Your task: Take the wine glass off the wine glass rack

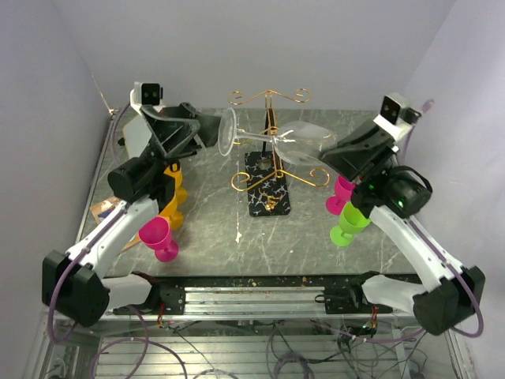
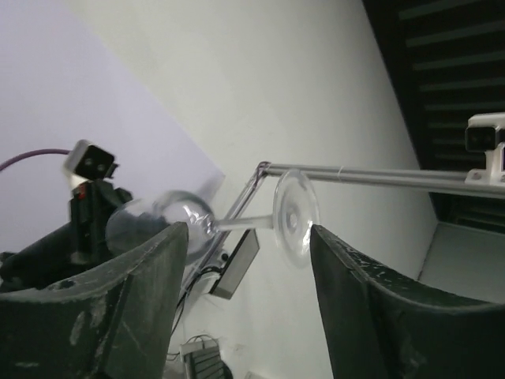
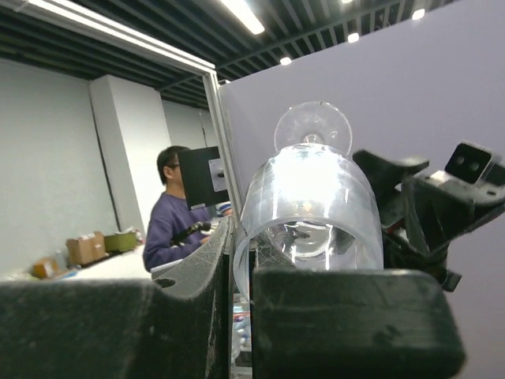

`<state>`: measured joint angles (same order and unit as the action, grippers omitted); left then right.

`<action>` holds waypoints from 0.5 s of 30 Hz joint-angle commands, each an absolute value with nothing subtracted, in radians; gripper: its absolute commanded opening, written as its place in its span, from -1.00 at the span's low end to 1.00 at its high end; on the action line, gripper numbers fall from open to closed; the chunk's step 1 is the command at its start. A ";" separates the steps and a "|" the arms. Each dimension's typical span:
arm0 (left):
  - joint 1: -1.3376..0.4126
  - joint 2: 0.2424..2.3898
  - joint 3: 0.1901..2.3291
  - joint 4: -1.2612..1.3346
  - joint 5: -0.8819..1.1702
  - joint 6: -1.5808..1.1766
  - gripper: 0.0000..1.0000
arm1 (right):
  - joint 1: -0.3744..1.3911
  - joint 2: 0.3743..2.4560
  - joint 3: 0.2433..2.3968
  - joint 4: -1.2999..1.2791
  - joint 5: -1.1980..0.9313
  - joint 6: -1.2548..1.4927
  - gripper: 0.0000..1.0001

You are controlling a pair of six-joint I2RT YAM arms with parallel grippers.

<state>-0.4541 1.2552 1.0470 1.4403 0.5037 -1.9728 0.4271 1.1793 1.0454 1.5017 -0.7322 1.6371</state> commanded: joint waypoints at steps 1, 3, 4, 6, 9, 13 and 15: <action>-0.453 1.125 0.969 1.285 0.563 -1.737 0.54 | 0.430 1.036 1.010 1.364 -0.691 1.494 -1.00; -0.453 1.063 0.929 1.151 0.576 -1.651 0.62 | 0.430 0.970 0.993 1.208 -0.711 1.401 -1.00; -0.453 1.036 0.916 1.062 0.577 -1.601 0.64 | 0.430 0.936 0.982 1.107 -0.732 1.344 -1.00; -0.452 0.980 0.905 0.871 0.572 -1.472 0.67 | 0.431 0.864 0.994 0.806 -0.775 1.188 -1.00; -0.453 0.901 0.944 0.516 0.535 -1.236 0.74 | 0.430 0.754 1.017 0.405 -0.799 0.932 -1.00; -0.452 0.865 1.147 -0.074 0.427 -0.830 0.75 | 0.430 0.666 1.074 -0.027 -0.850 0.661 -1.00; -0.453 0.856 1.228 -0.290 0.284 -0.703 0.78 | 0.430 0.646 1.104 -0.203 -0.907 0.562 -1.00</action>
<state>-0.4541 0.8894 1.0672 0.3233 0.4881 -1.1347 0.4282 0.6865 1.0348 0.3252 -0.8192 0.8963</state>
